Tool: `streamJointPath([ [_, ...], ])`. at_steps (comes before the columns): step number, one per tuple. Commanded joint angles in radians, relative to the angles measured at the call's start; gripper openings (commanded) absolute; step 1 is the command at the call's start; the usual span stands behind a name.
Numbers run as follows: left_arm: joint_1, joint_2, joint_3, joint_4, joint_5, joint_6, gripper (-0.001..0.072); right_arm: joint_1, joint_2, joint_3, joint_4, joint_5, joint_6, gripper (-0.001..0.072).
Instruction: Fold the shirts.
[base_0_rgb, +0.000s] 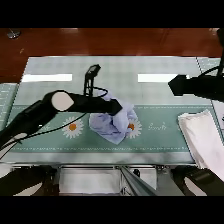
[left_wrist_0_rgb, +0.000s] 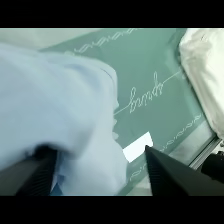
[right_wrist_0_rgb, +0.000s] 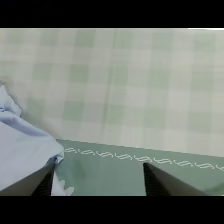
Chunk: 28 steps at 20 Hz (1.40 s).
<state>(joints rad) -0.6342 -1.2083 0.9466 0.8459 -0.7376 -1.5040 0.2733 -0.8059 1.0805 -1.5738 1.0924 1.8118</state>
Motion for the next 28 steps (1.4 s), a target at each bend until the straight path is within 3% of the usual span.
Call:
streamJointPath([
  [1,0.051,-0.076,0.055,0.035,-0.212,0.029,0.0704,-0.036,-0.069,0.0,-0.052,0.011,0.008,0.0631],
  [4,0.252,0.015,0.148,0.264,-0.456,0.029,0.0703,-0.278,-0.082,0.0,-0.055,0.07,-0.058,0.0631],
  [7,0.504,0.164,0.034,0.388,-0.425,-0.01,0.0701,-0.551,-0.081,-0.05,0.006,0.135,-0.155,0.0631],
  [9,0.657,0.192,-0.154,0.318,-0.423,-0.027,0.07,-0.668,-0.081,-0.166,0.194,0.131,-0.237,0.0631],
  [10,0.715,0.188,-0.265,0.211,-0.413,0.006,0.0701,-0.685,-0.082,-0.242,0.332,0.117,-0.287,0.0631],
  [12,0.772,0.176,-0.444,-0.061,-0.343,0.159,0.07,-0.64,-0.082,-0.375,0.57,0.066,-0.388,0.0631],
  [14,0.763,0.159,-0.542,-0.267,-0.286,0.281,0.07,-0.542,-0.083,-0.452,0.641,0.005,-0.403,0.0631],
  [16,0.7,0.116,-0.563,-0.36,-0.257,0.341,0.0699,-0.43,-0.09,-0.48,0.639,-0.058,-0.384,0.0631],
  [23,0.414,-0.079,-0.502,-0.592,-0.115,0.423,0.0694,-0.174,-0.236,-0.479,0.72,-0.134,-0.357,0.0631],
  [24,0.404,-0.093,-0.477,-0.592,-0.11,0.423,0.0607,-0.14,-0.256,-0.479,0.733,-0.141,-0.357,0.0631],
  [25,0.404,-0.1,-0.453,-0.592,-0.118,0.435,0.0207,-0.109,-0.277,-0.479,0.75,-0.148,-0.357,0.0631],
  [26,0.404,-0.099,-0.428,-0.593,-0.129,0.481,0.0026,-0.074,-0.299,-0.479,0.771,-0.158,-0.358,0.0631],
  [28,0.405,-0.099,-0.374,-0.593,-0.169,0.497,0.0028,-0.011,-0.338,-0.479,0.81,-0.183,-0.362,0.0631],
])
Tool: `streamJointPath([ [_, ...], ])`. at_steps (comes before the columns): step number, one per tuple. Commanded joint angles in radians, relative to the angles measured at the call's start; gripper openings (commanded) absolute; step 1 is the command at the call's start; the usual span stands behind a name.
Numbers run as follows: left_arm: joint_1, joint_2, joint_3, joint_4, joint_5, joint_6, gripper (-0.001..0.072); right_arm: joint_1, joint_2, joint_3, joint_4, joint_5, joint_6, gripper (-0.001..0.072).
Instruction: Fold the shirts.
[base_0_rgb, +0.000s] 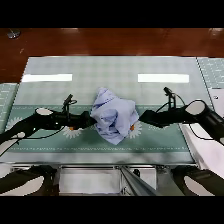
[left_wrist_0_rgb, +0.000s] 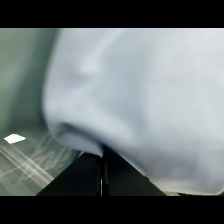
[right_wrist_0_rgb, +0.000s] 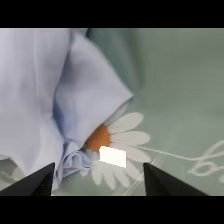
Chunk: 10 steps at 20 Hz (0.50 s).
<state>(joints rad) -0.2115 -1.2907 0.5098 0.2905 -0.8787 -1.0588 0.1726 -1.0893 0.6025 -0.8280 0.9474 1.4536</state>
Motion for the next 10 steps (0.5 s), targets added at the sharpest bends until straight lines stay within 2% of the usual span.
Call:
streamJointPath([
  [1,-0.018,-0.017,0.084,-0.037,-0.04,0.052,0.0028,0.119,-0.077,-0.001,0.102,-0.056,-0.023,0.0631],
  [6,-0.019,-0.017,0.114,-0.037,-0.049,0.052,0.0028,0.222,-0.182,0.006,0.305,-0.122,-0.129,0.0631],
  [8,-0.019,-0.017,0.114,-0.037,-0.049,0.052,0.0028,0.252,-0.23,0.04,0.342,-0.148,-0.151,0.0629],
  [9,-0.017,-0.017,0.114,-0.037,-0.049,0.052,0.0028,0.262,-0.253,0.066,0.344,-0.149,-0.16,0.0569],
  [10,-0.009,-0.016,0.119,-0.037,-0.054,0.052,0.0028,0.264,-0.27,0.096,0.344,-0.143,-0.18,0.0306],
])
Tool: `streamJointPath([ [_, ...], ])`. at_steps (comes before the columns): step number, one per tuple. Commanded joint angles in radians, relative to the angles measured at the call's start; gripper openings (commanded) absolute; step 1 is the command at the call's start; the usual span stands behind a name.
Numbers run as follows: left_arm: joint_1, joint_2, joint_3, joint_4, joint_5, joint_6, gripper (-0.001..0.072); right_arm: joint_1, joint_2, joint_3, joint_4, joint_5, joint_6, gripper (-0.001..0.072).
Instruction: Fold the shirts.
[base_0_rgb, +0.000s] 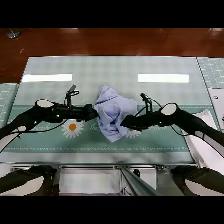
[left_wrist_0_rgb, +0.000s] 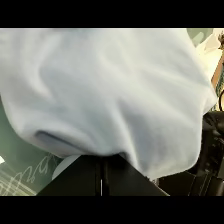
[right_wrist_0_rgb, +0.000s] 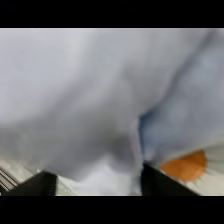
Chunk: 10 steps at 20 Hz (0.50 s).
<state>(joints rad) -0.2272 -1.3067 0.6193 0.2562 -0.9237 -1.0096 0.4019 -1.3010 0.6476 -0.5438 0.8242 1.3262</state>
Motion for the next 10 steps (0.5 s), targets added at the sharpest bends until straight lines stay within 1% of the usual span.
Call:
streamJointPath([
  [1,0.031,0.002,0.027,-0.003,-0.035,0.003,0.0028,0.027,-0.063,0.087,0.047,-0.007,-0.076,0.0033],
  [2,0.062,0.01,0.056,-0.002,-0.077,0.003,0.0027,0.005,-0.06,0.132,0.016,0.022,-0.086,0.0016],
  [4,0.143,0.053,0.162,-0.003,-0.157,0.002,0.0027,-0.079,-0.053,0.294,-0.067,0.161,-0.075,0.0015],
  [6,0.215,0.117,0.324,-0.002,-0.161,-0.034,0.0026,-0.158,-0.034,0.541,-0.177,0.261,0.002,0.0014],
  [8,0.254,0.16,0.546,0.007,-0.159,-0.063,0.0026,-0.2,-0.03,0.867,-0.296,0.346,0.082,0.0014],
  [10,0.259,0.176,0.816,0.13,-0.163,-0.161,0.0026,-0.2,-0.03,1.168,-0.403,0.435,0.123,0.0013],
])
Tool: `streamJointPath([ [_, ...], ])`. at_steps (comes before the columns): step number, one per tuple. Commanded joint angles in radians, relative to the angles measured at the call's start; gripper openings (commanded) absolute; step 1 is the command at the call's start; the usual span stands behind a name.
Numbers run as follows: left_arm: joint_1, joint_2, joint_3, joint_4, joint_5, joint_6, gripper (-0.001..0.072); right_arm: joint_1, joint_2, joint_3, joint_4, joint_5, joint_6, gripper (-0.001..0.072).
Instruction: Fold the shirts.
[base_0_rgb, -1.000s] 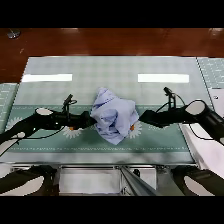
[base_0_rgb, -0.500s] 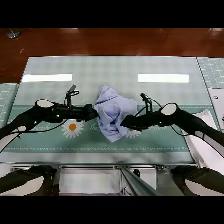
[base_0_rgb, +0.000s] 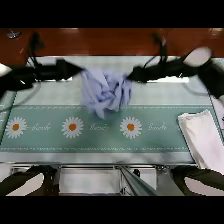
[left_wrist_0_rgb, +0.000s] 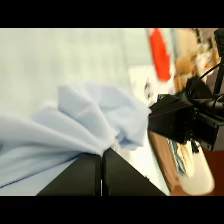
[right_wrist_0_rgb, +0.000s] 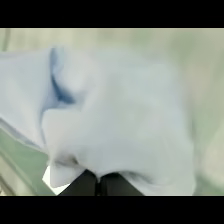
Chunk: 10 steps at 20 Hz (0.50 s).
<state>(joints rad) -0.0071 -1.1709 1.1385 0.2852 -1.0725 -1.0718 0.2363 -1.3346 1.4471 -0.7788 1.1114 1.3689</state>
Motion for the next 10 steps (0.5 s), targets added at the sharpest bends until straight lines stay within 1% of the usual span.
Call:
streamJointPath([
  [1,0.033,0.043,0.442,0.189,-0.034,-0.155,0.0026,-0.033,0.004,0.52,-0.202,0.224,0.09,0.0013],
  [3,0.031,0.047,0.699,0.346,-0.112,-0.251,0.0026,-0.033,0.021,0.734,-0.22,0.365,0.096,0.0014],
  [5,0.031,0.063,0.904,0.469,-0.203,-0.32,0.0026,-0.033,0.119,0.742,-0.233,0.4,0.092,0.0014],
  [6,0.031,0.084,0.971,0.483,-0.244,-0.333,0.0025,-0.033,0.176,0.721,-0.243,0.419,0.091,0.0014],
  [8,0.028,0.167,0.972,0.475,-0.291,-0.328,0.0026,-0.033,0.294,0.648,-0.244,0.439,0.085,0.0014],
  [10,0.025,0.272,0.903,0.489,-0.351,-0.328,0.0026,-0.033,0.399,0.566,-0.259,0.47,0.084,0.0014],
])
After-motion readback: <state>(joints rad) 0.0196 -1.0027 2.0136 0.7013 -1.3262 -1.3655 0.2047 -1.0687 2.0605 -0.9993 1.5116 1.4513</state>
